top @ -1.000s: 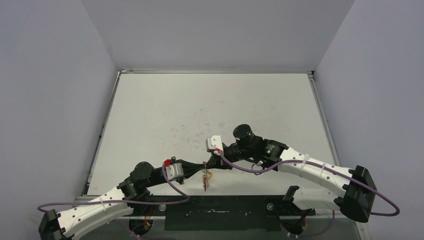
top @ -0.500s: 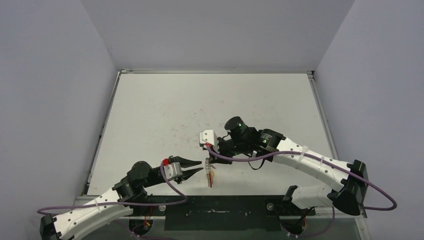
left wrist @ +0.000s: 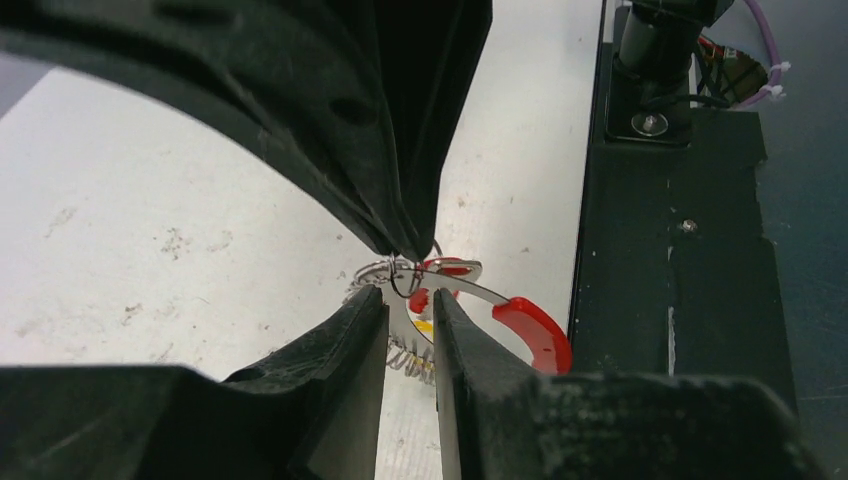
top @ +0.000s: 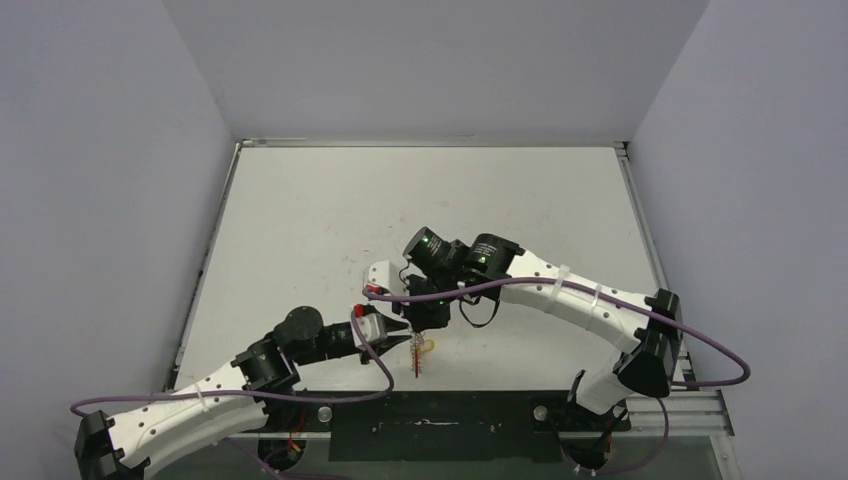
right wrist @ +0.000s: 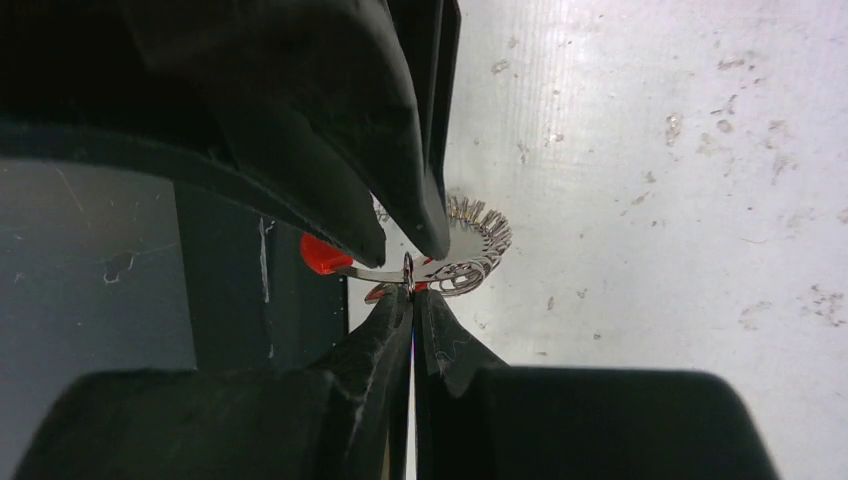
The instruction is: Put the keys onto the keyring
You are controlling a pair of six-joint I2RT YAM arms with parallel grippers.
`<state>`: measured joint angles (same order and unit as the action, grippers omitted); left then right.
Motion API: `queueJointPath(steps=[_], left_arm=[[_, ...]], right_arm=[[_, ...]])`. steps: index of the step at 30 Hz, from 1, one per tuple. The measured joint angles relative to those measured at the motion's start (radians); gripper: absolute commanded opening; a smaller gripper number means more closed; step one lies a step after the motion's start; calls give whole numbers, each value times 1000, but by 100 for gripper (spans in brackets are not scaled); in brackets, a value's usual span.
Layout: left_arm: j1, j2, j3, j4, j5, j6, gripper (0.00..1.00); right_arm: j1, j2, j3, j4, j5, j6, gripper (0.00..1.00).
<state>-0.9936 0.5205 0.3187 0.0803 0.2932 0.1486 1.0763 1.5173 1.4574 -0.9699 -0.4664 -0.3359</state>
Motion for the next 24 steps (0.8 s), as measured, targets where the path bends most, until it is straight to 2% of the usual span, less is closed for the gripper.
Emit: queueJointPath(steps=[6,20,24], left_arm=[[-2,65,0,15,12,0,21],[-7,93,0,64,20,-5,0],[-7,103,0,74,21,-5,0]], right_arm=[[17,52,12,-39,6,34,0],[18,52,12,-42,6,51,0],[18,52,12,-45,8,57,0]])
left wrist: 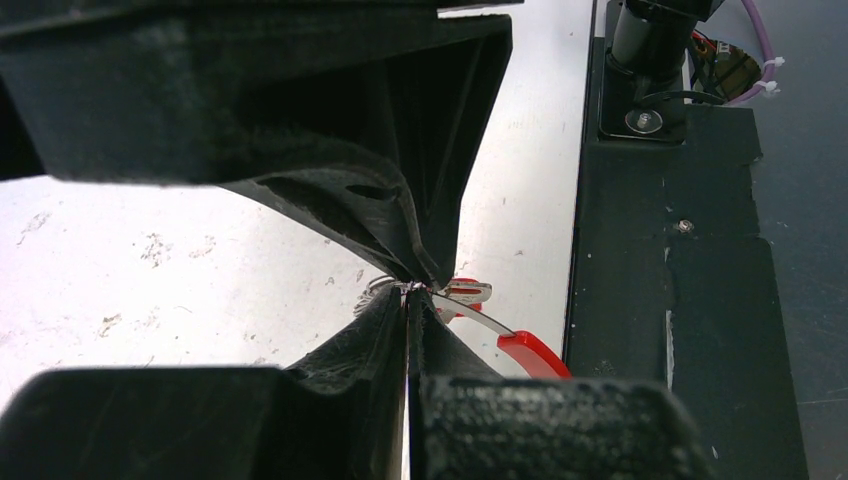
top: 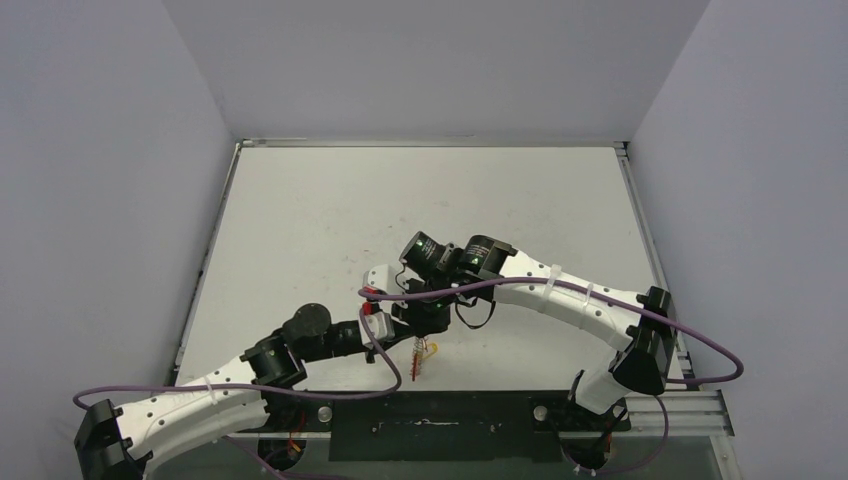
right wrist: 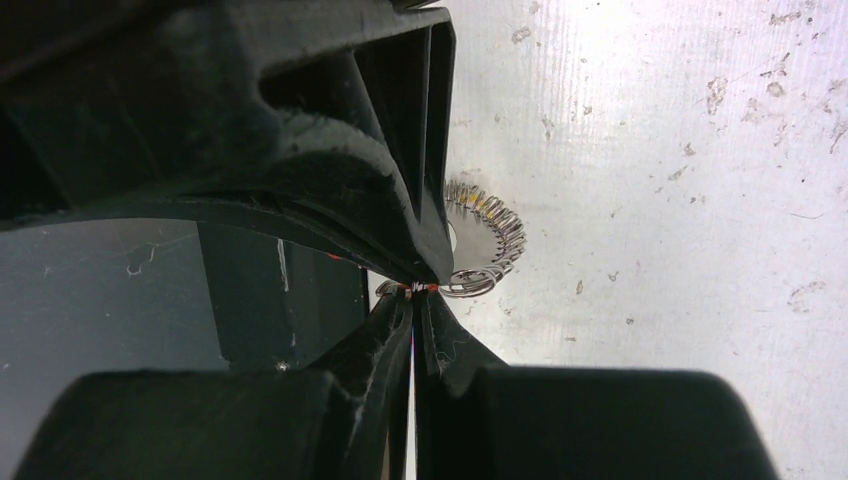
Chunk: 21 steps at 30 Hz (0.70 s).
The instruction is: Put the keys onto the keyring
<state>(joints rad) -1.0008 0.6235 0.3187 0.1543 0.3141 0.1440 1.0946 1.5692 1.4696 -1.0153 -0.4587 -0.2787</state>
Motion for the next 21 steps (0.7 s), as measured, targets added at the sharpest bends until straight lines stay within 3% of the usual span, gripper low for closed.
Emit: queueJointPath(steps=[2,7,9,16,21], left_arm=[[0,0,0,0,0,0,0],[0,-8,-2,3,-3,-3,0],[-2,-21,-14,27,-10,-9,0],[-9,-88,-148,215,-35,-63,0],[-13,-98,-202,322,-42,-80,0]], right_arm=[[0,0,0,0,2,3,4],[-14,-13,-24,39,10,20,42],[-37,-47,-74,100,4,34,52],[-182,-288,-319,336,-79,50,54],[-198,-417,-447,484,-186,25,52]])
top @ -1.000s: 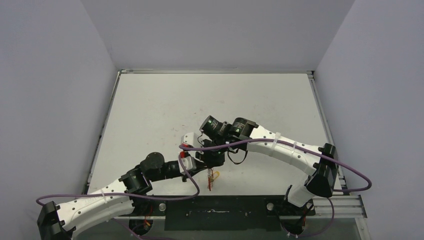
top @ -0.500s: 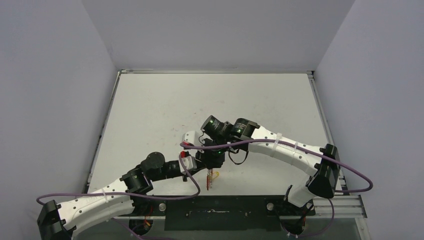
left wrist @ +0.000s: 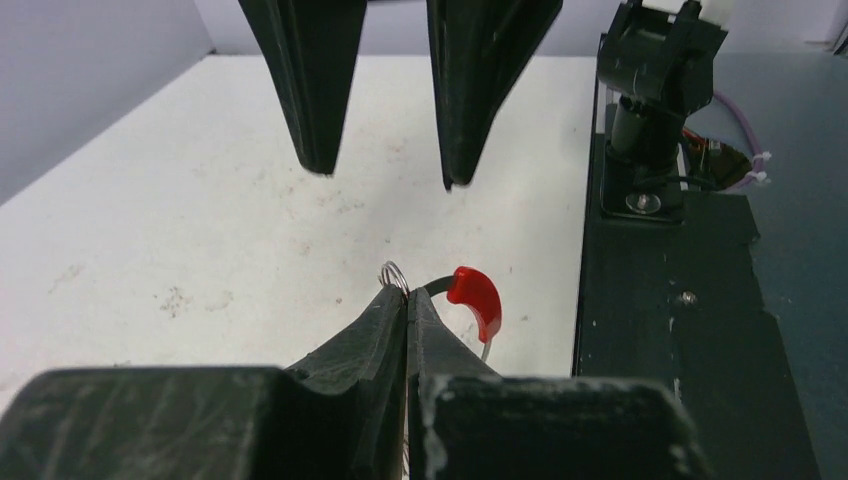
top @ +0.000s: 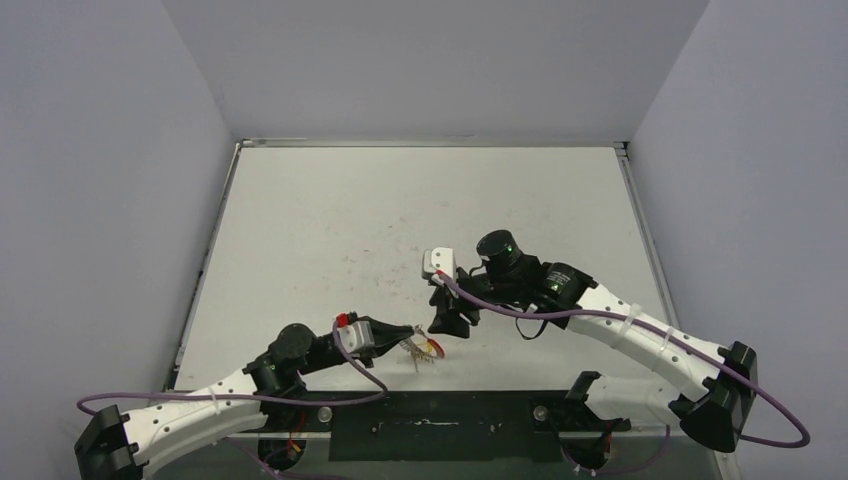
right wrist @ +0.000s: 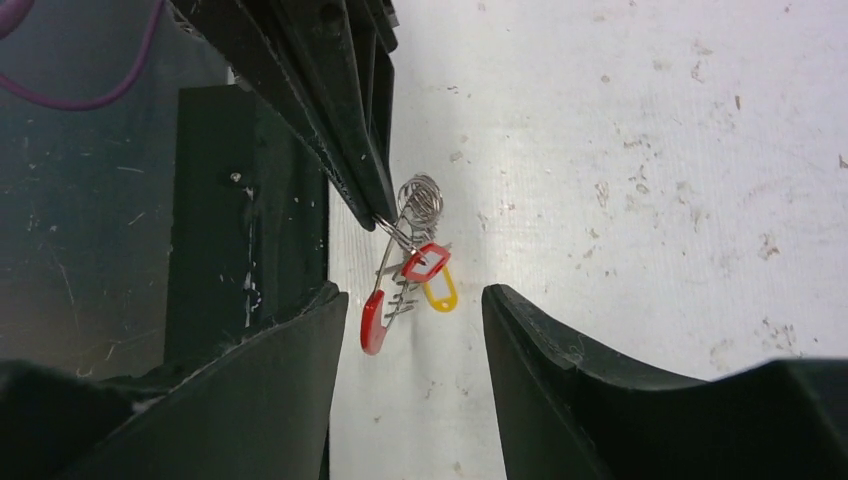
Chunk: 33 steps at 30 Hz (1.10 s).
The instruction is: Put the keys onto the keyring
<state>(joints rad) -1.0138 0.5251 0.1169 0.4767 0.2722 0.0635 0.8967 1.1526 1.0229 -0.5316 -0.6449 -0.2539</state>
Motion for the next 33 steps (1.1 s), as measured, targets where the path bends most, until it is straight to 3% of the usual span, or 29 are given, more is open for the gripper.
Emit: queueJointPath(steps=[11,23,31,33], left_arm=[[0,-22,-1,105,16,-1,0],[-2,-32,-2,103,19,-2,0],[-2,-49,-6,86,11,-3,0],[-2,-69,-6,61,6,-2,10]], right_arm=[[-7,36,-76,177,-138,-6,40],[-7,55,-89,231,-232,-30,1],[-12,55,-99,224,-259,-45,0],[-11,56,-95,215,-252,-46,0]])
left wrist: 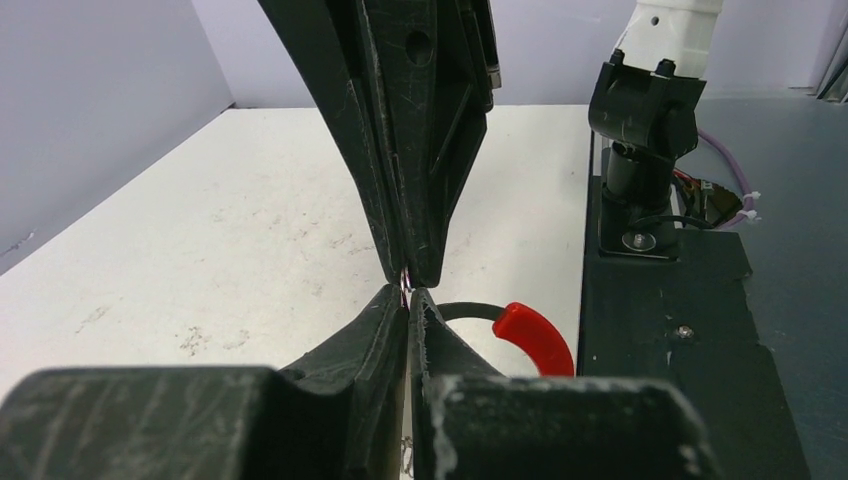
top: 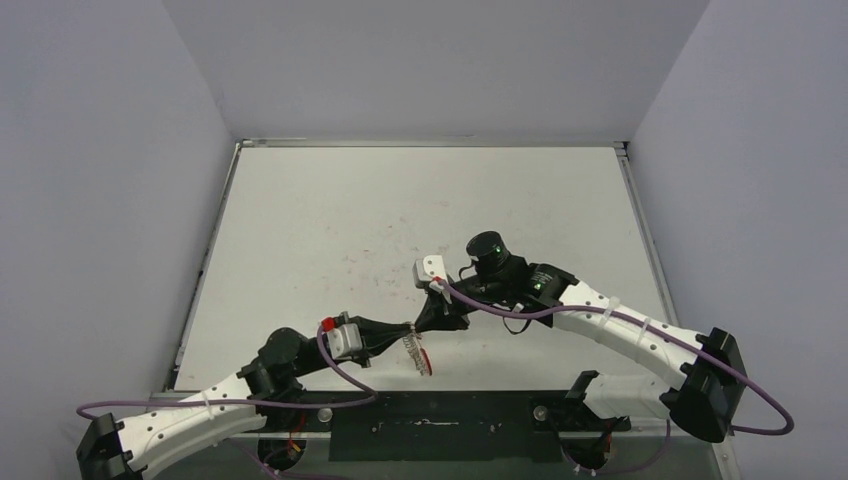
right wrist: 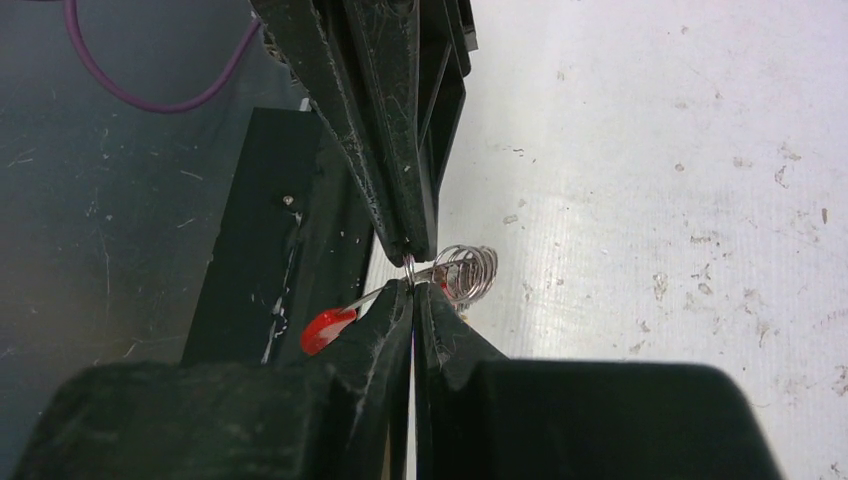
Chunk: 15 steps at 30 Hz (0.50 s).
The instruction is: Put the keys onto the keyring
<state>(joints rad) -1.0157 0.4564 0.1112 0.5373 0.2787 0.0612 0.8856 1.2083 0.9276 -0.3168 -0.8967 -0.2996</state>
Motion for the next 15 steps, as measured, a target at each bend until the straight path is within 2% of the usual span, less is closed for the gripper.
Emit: queueJointPath(steps=[2,5,10,15], left_arm=[[0,-28,3,-33,-11,6,17],[-3,-76,21,-111,-31,15,22],[-4,-107,97,-257,-61,40,24],[-4,-64,180,-381,-67,64,24]], right_arm=[[6,1,18,-32,13,-3,0],[5,19,98,-155,63,-7,0],[15,80,251,-345,177,-24,0],[77,138,350,-494,311,-31,0]])
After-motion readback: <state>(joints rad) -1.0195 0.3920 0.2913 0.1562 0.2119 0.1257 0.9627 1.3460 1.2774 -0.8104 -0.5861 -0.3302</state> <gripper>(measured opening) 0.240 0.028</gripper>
